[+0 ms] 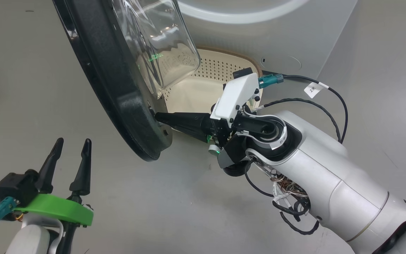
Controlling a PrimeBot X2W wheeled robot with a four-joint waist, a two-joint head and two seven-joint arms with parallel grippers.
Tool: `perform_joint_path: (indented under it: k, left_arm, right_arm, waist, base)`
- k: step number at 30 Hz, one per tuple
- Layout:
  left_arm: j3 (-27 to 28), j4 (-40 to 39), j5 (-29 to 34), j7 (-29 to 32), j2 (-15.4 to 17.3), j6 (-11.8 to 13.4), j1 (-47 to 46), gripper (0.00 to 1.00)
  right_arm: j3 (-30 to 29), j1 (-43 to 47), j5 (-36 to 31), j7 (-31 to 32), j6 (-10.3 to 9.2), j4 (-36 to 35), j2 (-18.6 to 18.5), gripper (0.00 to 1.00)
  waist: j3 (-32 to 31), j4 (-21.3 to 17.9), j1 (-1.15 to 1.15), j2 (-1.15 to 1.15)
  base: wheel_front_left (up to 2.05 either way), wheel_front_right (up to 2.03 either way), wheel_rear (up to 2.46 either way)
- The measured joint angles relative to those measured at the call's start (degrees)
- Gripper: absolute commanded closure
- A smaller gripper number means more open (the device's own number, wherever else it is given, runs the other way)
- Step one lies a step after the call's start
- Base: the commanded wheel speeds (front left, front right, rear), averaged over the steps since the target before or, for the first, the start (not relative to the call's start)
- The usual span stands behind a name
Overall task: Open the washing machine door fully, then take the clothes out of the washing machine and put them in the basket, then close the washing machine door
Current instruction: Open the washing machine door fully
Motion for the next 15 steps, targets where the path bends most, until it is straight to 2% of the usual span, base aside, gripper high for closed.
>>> perform_joint_path:
  k: [6,15]
  left_arm:
    - [-0.11,0.00,0.00,0.00,-0.01,0.00,-0.02,0.00]
    - [1.35,0.68,0.00,0.00,-0.14,0.00,-0.03,0.00]
  right_arm:
    - [1.97,-1.05,1.33,-1.31,0.58,-0.20,0.01,1.00]
    - [3.37,-1.57,1.96,-3.55,3.18,2.19,0.22,1.00]
  waist:
    - [0.17,0.25,0.00,0.00]
    - [-1.08,-0.34,0.00,0.00]
  base:
    - [0.00,0.00,0.00]
    - [0.00,0.00,0.00]
